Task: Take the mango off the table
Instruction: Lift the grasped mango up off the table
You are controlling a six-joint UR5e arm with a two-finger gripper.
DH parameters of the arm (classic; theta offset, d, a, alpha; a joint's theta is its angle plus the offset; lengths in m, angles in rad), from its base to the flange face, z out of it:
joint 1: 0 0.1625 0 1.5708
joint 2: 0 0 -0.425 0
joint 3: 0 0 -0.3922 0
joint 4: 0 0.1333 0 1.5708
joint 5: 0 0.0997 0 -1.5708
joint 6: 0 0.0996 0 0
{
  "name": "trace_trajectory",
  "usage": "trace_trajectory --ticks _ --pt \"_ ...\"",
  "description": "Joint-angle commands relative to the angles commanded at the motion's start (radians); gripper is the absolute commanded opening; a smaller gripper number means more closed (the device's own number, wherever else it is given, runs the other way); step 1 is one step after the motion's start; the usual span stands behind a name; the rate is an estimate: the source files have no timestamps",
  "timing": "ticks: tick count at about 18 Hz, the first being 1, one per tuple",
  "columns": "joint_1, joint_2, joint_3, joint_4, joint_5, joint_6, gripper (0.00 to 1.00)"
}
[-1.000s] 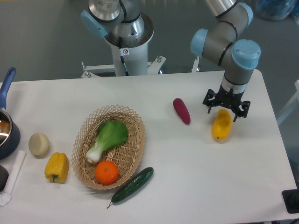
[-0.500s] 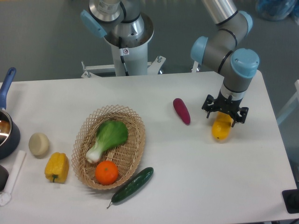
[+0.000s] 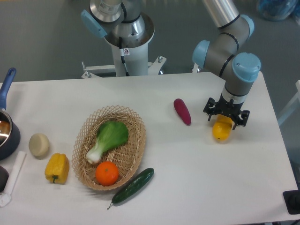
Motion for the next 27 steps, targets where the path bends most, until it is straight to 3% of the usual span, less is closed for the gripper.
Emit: trace_trajectory --ticks 1,3,5,8,12,16,19,24,27 --pt "0.000 0.000 0.005 0.000 0.000 0.000 0.60" --pt "0.000 0.002 0.021 -0.003 0.000 -0.008 0.26" --pt "0.000 0.008 0.034 -0.006 -0.002 -0.009 0.14" --pt "-0.002 0.021 0.052 -0.012 -0.003 -0.008 0.14" --pt "-0.040 0.100 0.106 -0.018 -0.015 -0.006 0.14" --pt "-0.107 0.149 0.221 -0.035 -0.193 -0.141 0.15" --pt "-0.136 0.204 0.281 -0.151 -0.213 -0.164 0.15" --pt "-0.126 0.213 0.432 -0.441 -0.192 -0.143 0.14" --pt "-0.118 0.213 0.451 -0.497 -0.152 -0.106 0.14"
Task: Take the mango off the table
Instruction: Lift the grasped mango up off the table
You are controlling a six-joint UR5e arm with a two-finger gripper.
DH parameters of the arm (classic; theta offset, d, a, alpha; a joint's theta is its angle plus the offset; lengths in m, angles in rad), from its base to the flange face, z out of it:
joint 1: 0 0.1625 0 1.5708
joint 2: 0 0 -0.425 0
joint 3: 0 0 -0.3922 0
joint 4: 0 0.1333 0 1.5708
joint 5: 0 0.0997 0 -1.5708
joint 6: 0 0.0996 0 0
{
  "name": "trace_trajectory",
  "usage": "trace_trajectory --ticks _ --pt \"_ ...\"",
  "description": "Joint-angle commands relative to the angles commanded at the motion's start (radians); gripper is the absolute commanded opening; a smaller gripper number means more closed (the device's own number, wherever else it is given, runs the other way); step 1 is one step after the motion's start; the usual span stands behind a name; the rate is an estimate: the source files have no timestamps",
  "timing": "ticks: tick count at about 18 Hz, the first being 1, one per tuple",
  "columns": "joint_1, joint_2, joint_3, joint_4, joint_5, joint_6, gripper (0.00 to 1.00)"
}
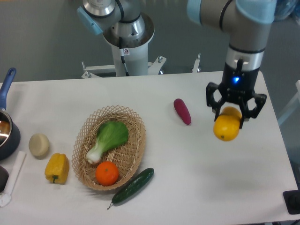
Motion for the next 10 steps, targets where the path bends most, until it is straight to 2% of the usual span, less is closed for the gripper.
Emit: trace_trajectory --ticks 4,10 --pt "0.012 0.017 -0.002 -0.040 0.019 0.044 0.13" --pt "0.046 0.044 -0.009 -0.045 0.014 0.052 0.13"
